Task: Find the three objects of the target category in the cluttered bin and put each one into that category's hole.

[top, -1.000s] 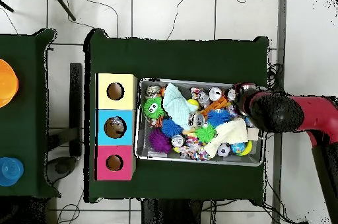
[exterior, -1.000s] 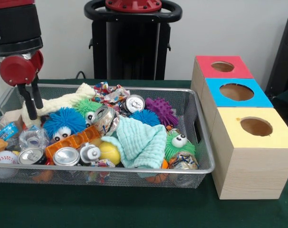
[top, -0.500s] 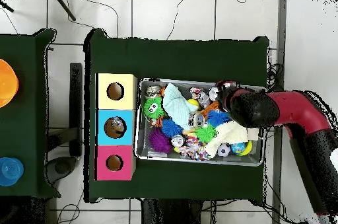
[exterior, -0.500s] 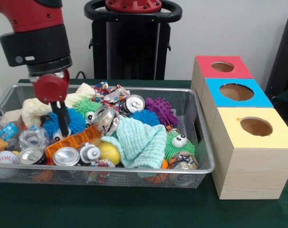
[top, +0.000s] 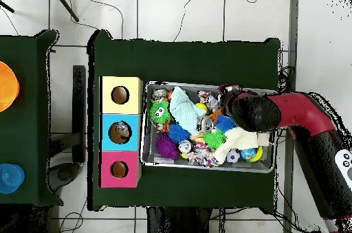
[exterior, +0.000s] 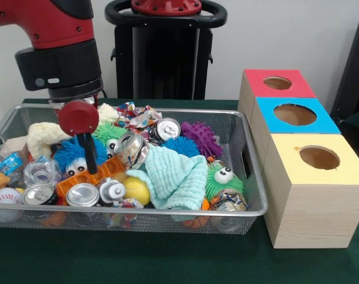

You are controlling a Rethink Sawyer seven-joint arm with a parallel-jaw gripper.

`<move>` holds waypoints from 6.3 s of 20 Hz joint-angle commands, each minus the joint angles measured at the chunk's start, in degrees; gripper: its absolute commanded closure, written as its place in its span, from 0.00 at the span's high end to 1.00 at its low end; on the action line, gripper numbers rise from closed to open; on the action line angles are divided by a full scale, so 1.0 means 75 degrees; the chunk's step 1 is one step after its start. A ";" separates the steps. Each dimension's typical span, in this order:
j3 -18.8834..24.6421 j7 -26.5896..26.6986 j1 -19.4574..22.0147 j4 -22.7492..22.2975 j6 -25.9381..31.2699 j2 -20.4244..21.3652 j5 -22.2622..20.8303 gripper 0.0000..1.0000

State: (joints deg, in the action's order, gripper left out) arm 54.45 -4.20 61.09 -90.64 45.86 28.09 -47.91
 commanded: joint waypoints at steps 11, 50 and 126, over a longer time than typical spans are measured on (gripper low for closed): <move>-0.1558 -0.0664 -0.0946 0.0018 -0.0325 0.0581 -0.1675 1.00; -0.2656 0.0837 -0.0442 0.1218 0.0517 -0.0081 -0.0708 1.00; -0.3116 0.0500 -0.1074 0.1901 0.1469 -0.0566 0.0006 1.00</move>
State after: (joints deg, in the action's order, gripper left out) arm 33.19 -4.20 52.55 -77.50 59.55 26.78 -43.70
